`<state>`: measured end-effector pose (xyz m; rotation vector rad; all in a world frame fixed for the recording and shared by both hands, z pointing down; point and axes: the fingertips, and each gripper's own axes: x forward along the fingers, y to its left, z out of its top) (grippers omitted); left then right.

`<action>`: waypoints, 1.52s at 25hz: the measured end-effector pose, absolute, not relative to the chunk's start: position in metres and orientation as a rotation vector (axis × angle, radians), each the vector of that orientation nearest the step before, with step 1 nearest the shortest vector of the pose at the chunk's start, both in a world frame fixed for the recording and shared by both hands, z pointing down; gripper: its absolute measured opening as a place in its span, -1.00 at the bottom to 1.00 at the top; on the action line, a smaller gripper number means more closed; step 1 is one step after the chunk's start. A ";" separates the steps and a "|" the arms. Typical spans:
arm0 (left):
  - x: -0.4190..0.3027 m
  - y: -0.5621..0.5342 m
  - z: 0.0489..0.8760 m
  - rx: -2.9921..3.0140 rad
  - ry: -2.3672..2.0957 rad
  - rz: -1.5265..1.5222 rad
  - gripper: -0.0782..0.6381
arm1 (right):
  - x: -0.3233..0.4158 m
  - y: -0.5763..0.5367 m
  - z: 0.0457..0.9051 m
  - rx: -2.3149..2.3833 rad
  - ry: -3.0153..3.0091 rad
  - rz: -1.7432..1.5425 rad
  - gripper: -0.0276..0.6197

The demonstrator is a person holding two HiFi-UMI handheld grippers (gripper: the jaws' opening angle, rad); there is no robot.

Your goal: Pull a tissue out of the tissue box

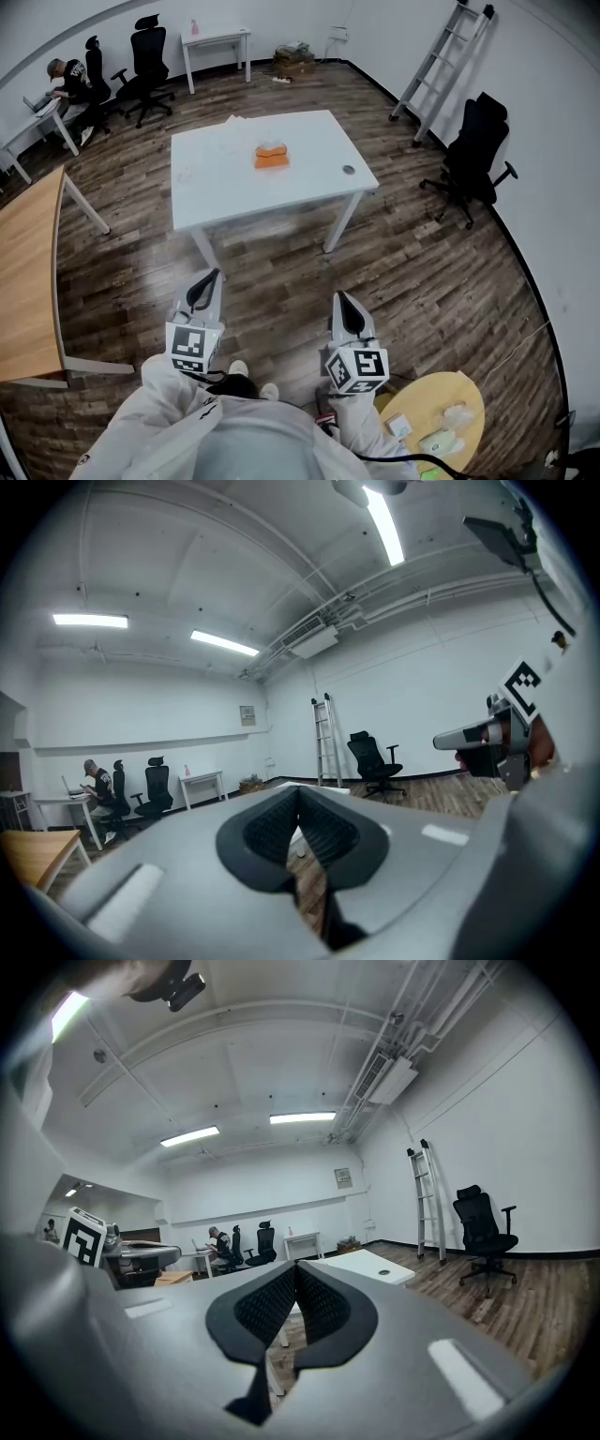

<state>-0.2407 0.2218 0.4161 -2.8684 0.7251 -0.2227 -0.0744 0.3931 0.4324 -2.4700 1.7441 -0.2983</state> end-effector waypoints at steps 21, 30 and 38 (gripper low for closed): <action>-0.201 0.175 0.424 -2.893 0.713 -0.197 -0.78 | -0.042 0.348 0.435 -2.502 1.756 -0.293 -0.91; -0.186 0.136 0.430 -2.901 0.722 -0.218 -0.78 | -0.027 0.307 0.441 -2.502 1.764 -0.323 -0.91; -0.178 0.103 0.437 -2.925 0.733 -0.236 -0.78 | -0.018 0.275 0.447 -2.512 1.770 -0.364 -0.91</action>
